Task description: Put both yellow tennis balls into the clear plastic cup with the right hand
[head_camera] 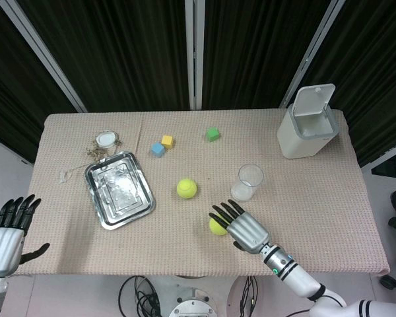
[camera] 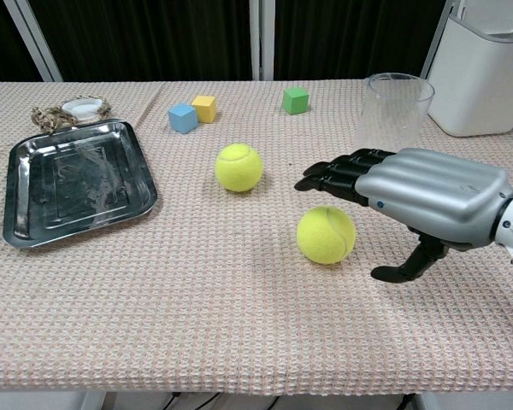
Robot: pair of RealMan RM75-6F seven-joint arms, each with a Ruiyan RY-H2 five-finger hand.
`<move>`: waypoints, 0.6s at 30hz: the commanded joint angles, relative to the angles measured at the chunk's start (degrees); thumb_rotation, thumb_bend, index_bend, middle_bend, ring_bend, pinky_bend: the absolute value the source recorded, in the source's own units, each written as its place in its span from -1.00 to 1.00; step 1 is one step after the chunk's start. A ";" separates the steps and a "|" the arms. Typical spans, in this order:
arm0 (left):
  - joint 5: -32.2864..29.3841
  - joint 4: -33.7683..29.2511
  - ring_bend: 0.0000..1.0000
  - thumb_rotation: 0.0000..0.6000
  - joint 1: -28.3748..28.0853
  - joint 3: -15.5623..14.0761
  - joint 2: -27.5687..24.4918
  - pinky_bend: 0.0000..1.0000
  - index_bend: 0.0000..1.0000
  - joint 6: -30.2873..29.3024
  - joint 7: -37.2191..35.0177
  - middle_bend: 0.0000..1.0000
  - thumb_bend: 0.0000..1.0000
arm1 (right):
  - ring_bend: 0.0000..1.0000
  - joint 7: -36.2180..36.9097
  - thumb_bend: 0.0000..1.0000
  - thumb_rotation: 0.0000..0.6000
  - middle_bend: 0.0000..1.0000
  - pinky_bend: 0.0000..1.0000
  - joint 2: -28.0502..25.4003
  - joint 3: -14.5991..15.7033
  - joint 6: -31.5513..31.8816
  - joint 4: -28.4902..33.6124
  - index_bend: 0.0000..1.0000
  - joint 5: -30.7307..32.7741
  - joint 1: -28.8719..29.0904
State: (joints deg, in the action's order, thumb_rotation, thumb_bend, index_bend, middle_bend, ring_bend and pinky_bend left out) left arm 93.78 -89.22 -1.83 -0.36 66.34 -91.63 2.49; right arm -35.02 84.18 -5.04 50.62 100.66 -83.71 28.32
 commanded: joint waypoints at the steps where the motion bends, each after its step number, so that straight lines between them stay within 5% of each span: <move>1: 0.01 0.02 -1.00 1.00 0.03 -0.02 -0.01 -1.00 -0.89 -0.05 -0.06 -0.98 -0.89 | -1.00 -1.17 -0.65 1.00 -0.95 -0.74 1.67 -0.18 -0.85 -1.52 -1.00 2.02 1.25; 7: -0.25 0.51 -1.00 1.00 0.31 -0.04 -0.09 -1.00 -0.88 -0.35 -0.80 -0.98 -0.89 | -0.83 -3.31 -0.55 1.00 -0.72 -0.42 4.45 -0.01 -0.51 -3.75 -0.96 4.36 2.83; 14: -0.25 1.19 -1.00 1.00 0.51 -0.01 0.00 -1.00 -0.88 -0.77 -1.80 -0.98 -0.89 | -0.17 -3.13 -0.34 1.00 -0.20 0.24 6.50 0.80 2.97 -5.93 -0.14 1.73 3.51; 18: -0.45 1.70 -1.00 1.00 0.60 -0.02 0.11 -1.00 -0.88 -0.76 -2.28 -0.98 -0.89 | 0.04 -1.11 -0.30 1.00 0.03 0.44 5.80 1.31 5.62 -6.27 0.20 -1.17 3.47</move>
State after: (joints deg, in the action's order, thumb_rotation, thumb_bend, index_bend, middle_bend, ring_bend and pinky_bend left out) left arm 93.37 -87.56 -1.25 -0.38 66.44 -92.40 0.26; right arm -37.04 90.35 -4.01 55.36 94.55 -83.92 31.76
